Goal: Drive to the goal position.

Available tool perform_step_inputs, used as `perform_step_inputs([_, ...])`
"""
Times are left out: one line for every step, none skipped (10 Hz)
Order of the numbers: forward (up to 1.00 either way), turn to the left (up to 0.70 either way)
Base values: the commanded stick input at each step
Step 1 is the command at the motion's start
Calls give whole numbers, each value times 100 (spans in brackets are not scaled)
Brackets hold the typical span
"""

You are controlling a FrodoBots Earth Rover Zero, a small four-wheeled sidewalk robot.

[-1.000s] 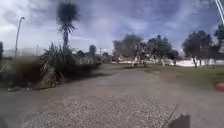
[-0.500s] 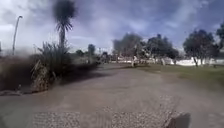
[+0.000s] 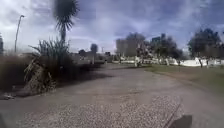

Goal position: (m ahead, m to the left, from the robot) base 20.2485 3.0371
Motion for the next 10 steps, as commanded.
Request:
perform_step_inputs([70, 0])
perform_step_inputs([70, 0])
perform_step_inputs([70, -1])
perform_step_inputs([70, -2])
perform_step_inputs([70, -24])
perform_step_inputs([70, -24])
perform_step_inputs([70, -24])
perform_step_inputs([70, -23])
perform_step_inputs([70, -22])
perform_step_inputs([70, -22])
